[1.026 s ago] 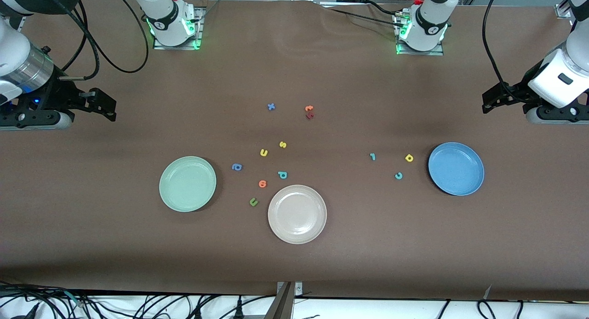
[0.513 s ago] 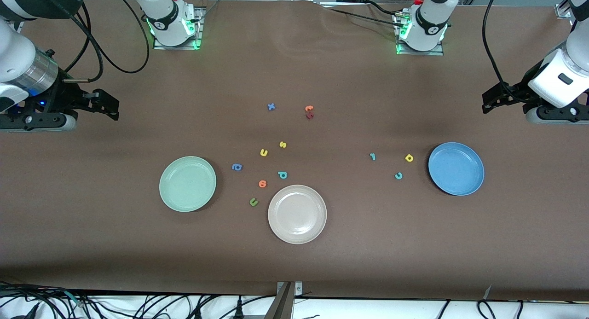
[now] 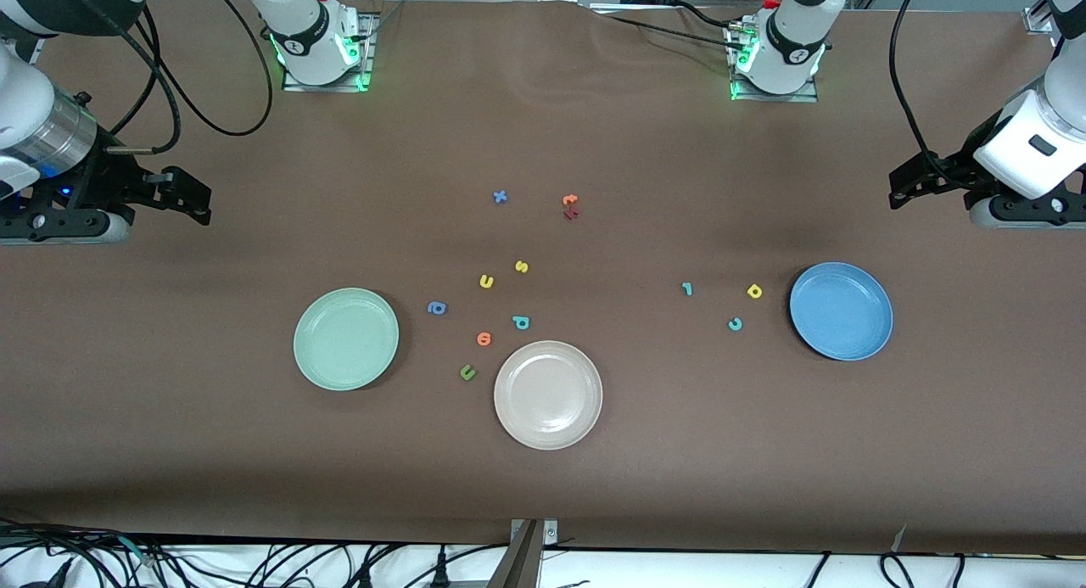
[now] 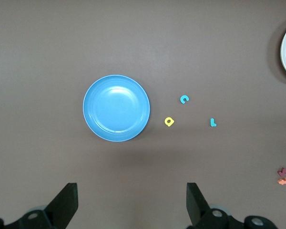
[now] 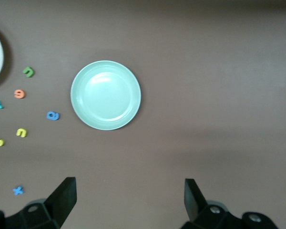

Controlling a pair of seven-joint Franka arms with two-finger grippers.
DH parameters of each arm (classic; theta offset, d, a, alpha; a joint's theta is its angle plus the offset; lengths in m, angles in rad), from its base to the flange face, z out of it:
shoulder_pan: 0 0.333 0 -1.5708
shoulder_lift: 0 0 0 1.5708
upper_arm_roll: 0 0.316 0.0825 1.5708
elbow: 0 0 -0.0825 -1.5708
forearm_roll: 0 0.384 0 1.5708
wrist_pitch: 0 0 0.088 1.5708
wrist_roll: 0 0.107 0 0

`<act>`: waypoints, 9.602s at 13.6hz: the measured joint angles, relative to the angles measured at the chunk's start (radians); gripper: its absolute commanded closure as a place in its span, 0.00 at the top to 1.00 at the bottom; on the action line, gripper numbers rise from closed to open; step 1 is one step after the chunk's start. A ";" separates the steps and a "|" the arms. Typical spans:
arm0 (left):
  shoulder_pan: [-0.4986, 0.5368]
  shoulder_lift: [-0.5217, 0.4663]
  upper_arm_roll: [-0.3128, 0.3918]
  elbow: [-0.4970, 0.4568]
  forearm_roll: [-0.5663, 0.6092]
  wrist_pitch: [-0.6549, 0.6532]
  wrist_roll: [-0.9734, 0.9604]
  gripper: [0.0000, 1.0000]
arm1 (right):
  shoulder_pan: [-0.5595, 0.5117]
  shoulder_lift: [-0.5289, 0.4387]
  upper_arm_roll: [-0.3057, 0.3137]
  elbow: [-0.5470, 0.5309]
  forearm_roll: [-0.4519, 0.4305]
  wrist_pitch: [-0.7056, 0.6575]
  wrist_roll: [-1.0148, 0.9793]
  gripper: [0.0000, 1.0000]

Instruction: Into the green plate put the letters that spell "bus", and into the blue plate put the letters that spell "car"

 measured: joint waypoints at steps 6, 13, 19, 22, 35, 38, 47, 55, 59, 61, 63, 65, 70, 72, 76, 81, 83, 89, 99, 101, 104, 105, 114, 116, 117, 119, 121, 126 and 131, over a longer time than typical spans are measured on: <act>0.000 0.000 0.000 0.000 0.000 0.000 0.000 1.00 | 0.003 0.030 0.003 0.002 -0.020 0.008 -0.001 1.00; 0.000 0.000 0.000 0.000 0.000 0.000 0.000 1.00 | 0.003 0.028 0.003 0.005 -0.023 0.008 -0.004 1.00; 0.000 0.000 0.000 0.000 0.000 0.000 0.000 1.00 | 0.003 0.012 0.003 0.010 -0.023 0.007 -0.005 1.00; 0.000 0.000 0.000 0.000 0.000 0.000 0.000 1.00 | 0.003 0.007 0.003 0.010 -0.023 -0.003 -0.005 1.00; 0.000 0.000 0.000 0.000 0.000 0.000 0.000 1.00 | 0.003 0.007 0.003 0.010 -0.023 -0.008 -0.011 1.00; 0.000 0.000 0.000 0.000 0.000 0.000 0.000 1.00 | 0.003 0.007 0.004 0.010 -0.023 -0.009 -0.023 1.00; 0.000 0.000 0.000 0.000 0.000 0.000 0.000 1.00 | 0.004 -0.002 0.012 0.010 -0.023 -0.067 -0.029 1.00; 0.000 0.000 0.000 0.000 0.000 0.000 0.000 1.00 | 0.020 -0.002 0.016 0.010 -0.022 -0.070 -0.029 1.00; 0.000 0.000 0.000 0.000 0.000 0.000 0.000 1.00 | 0.029 0.009 0.017 0.006 -0.012 -0.070 -0.029 1.00; 0.000 0.006 0.000 0.000 0.000 0.000 0.000 1.00 | 0.065 0.025 0.018 -0.003 -0.005 -0.048 -0.024 1.00; -0.002 0.019 -0.001 -0.001 0.000 0.000 0.000 1.00 | 0.110 0.050 0.019 -0.025 -0.004 0.009 0.029 1.00; -0.005 0.043 -0.007 -0.002 0.000 0.000 0.000 1.00 | 0.149 0.078 0.021 -0.046 -0.004 0.081 0.147 1.00; -0.018 0.147 -0.036 -0.005 -0.019 0.058 0.000 1.00 | 0.202 0.144 0.042 -0.069 -0.003 0.193 0.363 1.00; -0.052 0.237 -0.039 -0.017 -0.018 0.169 0.000 1.00 | 0.224 0.168 0.059 -0.095 -0.003 0.264 0.461 1.00; -0.115 0.475 -0.040 -0.016 0.013 0.393 -0.007 1.00 | 0.284 0.248 0.103 -0.137 -0.006 0.426 0.606 1.00; -0.117 0.562 -0.042 -0.009 0.014 0.464 -0.007 1.00 | 0.386 0.352 0.110 -0.137 -0.076 0.500 0.626 1.00; -0.126 0.587 -0.043 -0.010 0.014 0.491 -0.007 1.00 | 0.430 0.382 0.110 -0.137 -0.098 0.548 0.640 1.00; -0.125 0.658 -0.042 -0.032 0.014 0.557 -0.006 1.00 | 0.485 0.542 0.054 -0.119 -0.123 0.865 0.785 0.99; -0.120 0.659 -0.039 -0.126 0.014 0.687 -0.006 0.23 | 0.500 0.731 0.021 0.061 -0.123 0.941 0.793 0.93; -0.120 0.657 -0.039 -0.126 0.014 0.687 -0.006 0.20 | 0.511 0.734 0.021 0.062 -0.123 0.941 0.798 0.92; -0.120 0.657 -0.040 -0.126 0.014 0.687 -0.006 0.20 | 0.523 0.745 0.021 0.062 -0.123 0.941 0.803 0.92; -0.120 0.656 -0.040 -0.125 0.014 0.687 -0.006 0.20 | 0.525 0.750 0.021 0.062 -0.123 0.941 0.803 0.92; 0.030 0.517 -0.021 -0.041 0.016 0.469 0.213 0.25 | 0.527 0.773 0.019 0.063 -0.123 0.942 0.812 0.70; 0.111 0.525 -0.020 -0.045 0.016 0.468 0.336 0.28 | 0.527 0.773 0.019 0.064 -0.123 0.948 0.812 0.58; 0.142 0.531 -0.020 -0.047 0.016 0.468 0.382 0.29 | 0.527 0.773 0.019 0.065 -0.123 0.951 0.812 0.53; 0.169 0.547 -0.021 -0.052 0.016 0.470 0.429 0.38 | 0.527 0.773 0.018 0.065 -0.123 0.954 0.812 0.42; 0.167 0.559 -0.026 -0.059 0.016 0.473 0.432 1.00 | 0.527 0.773 0.017 0.065 -0.123 0.955 0.812 0.29; 0.156 0.568 -0.044 -0.060 0.016 0.480 0.433 1.00 | 0.527 0.773 0.016 0.067 -0.123 0.976 0.812 0.13; 0.143 0.569 -0.164 -0.102 0.016 0.483 0.234 1.00 | 0.527 0.774 0.016 0.070 -0.123 0.977 0.812 0.00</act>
